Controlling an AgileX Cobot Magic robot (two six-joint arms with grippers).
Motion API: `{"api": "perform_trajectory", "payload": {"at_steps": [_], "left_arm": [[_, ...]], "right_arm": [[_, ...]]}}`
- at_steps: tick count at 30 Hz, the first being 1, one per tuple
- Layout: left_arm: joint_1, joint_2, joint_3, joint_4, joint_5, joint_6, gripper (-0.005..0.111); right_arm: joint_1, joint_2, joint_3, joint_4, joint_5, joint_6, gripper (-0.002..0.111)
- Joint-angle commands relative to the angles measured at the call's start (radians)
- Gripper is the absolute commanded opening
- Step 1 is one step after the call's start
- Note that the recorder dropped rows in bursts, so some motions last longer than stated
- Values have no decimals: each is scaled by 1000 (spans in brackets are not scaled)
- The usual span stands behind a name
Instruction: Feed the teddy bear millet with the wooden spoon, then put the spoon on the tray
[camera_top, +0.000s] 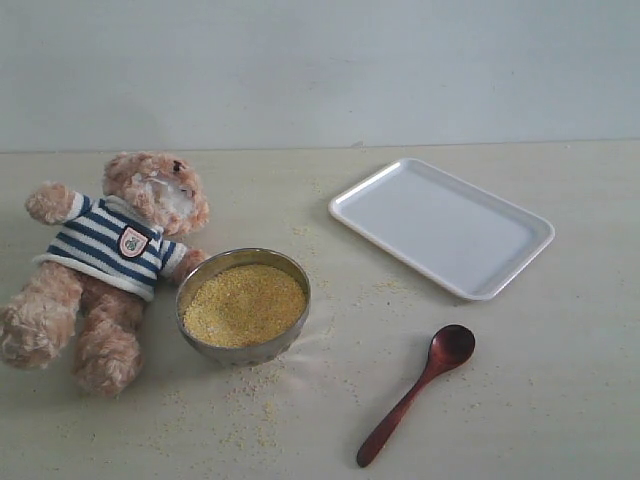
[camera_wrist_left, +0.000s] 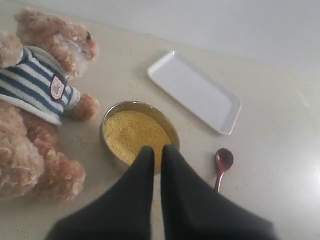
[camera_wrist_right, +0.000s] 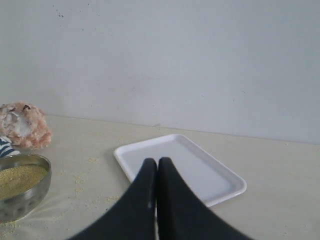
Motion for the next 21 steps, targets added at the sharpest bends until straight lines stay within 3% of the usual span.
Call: {"api": "perform_trajectory", "payload": {"at_steps": [1,6,9,12,13,15,21], "left_arm": [[-2,159,-38,0,17,126,5],[-2,300,-38,-8,-27,163,5],[-2,369,-38,-44,-64,228,15],[-2,422,-38,-82,-113,296,38],[-2,449,-38,-89,-170,316,61],[-2,483,-38,-89,-279,319,89],[-2,697,-136,-81,-335,356,85]], "right_arm": [[1,-5,0,-2,-13,-1,0],[1,-5,0,-2,-13,-1,0],[1,-5,0,-2,-13,-1,0],[1,-5,0,-2,-13,-1,0],[1,-5,0,-2,-13,-1,0],[1,-5,0,-2,-13,-1,0],[1,-5,0,-2,-13,-1,0]]}}
